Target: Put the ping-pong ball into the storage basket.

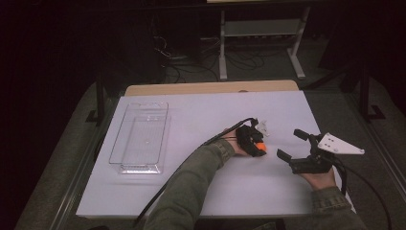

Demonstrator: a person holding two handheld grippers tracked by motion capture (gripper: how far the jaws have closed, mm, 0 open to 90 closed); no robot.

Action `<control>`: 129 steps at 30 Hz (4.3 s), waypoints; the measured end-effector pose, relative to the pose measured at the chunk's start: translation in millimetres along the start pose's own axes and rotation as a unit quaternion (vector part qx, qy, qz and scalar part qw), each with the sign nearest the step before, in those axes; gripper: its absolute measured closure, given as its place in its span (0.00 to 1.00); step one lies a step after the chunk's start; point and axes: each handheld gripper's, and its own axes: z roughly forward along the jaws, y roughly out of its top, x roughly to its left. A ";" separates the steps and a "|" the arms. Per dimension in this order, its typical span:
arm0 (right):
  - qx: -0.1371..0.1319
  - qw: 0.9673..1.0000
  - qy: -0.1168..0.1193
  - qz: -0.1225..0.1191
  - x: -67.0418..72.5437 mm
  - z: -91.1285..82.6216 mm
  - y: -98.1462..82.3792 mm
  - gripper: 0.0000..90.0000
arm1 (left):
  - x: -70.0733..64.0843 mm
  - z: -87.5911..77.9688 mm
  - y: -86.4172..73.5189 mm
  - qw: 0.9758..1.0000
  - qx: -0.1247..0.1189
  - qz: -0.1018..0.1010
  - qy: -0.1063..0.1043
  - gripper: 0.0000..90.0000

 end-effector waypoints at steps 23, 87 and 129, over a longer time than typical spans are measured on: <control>0.006 1.000 0.002 0.001 0.0 2.1 -1.2 0.00 | -4.2 -30.6 4.9 1.000 -0.004 0.006 0.016 0.56; 0.017 1.000 0.002 -0.002 2.1 4.4 -2.6 0.00 | -28.1 -158.3 -7.2 0.995 -0.027 0.007 0.092 0.56; 0.023 1.000 0.000 -0.004 4.7 5.5 -3.2 0.00 | -36.3 -237.1 -51.7 0.989 -0.022 -0.036 0.141 0.56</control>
